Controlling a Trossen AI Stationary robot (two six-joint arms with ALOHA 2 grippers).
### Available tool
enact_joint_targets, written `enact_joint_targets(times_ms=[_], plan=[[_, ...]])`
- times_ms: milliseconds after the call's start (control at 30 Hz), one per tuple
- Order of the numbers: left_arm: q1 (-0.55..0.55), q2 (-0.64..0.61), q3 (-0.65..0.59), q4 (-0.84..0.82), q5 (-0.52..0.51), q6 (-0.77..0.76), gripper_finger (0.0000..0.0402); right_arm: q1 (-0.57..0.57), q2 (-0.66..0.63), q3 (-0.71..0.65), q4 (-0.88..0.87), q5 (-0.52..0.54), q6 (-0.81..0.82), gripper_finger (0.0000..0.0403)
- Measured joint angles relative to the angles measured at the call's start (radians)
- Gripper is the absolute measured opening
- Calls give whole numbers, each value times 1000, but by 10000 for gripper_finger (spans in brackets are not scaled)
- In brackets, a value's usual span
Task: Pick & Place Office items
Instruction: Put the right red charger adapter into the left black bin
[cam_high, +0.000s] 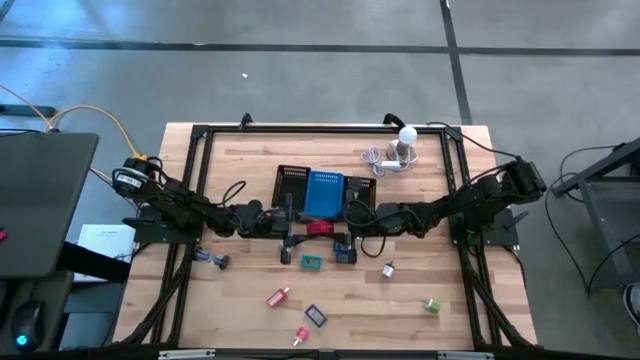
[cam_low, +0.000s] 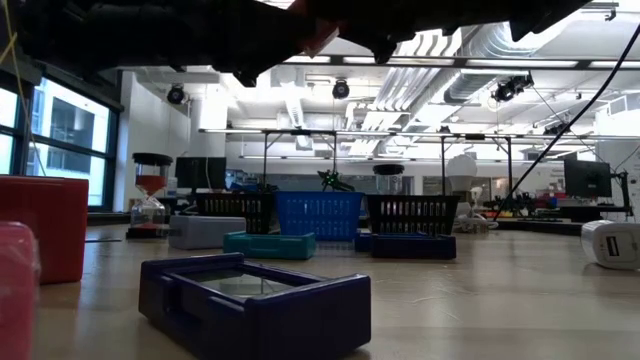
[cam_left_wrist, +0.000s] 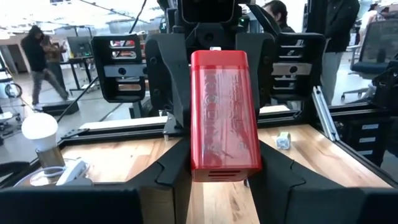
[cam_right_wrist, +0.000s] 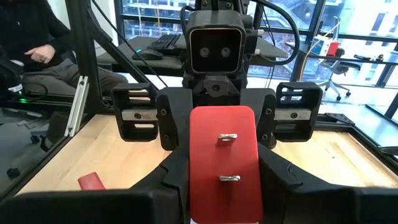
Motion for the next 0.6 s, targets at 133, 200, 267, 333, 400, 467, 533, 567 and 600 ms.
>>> enact_joint_targets(times_ms=[133,200,267,333,400,467,533,567,600], plan=[[0,0,0,0,-10,-5,115,0,0,0,-3,0,0,130],[0,0,0,4,-17,-3,115,2,0,0,-9,16,5,165],[-4,0,1,5,-24,-2,115,4,0,0,-14,53,9,201],[-10,0,1,4,-31,4,115,14,0,0,-22,89,9,234],[-22,0,1,4,-41,5,115,28,0,0,-40,125,-7,263],[-35,-5,2,-14,-76,6,115,51,0,0,-60,177,-33,287],[-50,-25,2,-58,-127,13,115,82,0,0,-81,243,-40,304],[-55,-39,2,-88,-155,12,115,99,0,0,-93,283,-40,310],[-59,-57,2,-128,-179,3,115,117,0,0,-102,323,-40,314]])
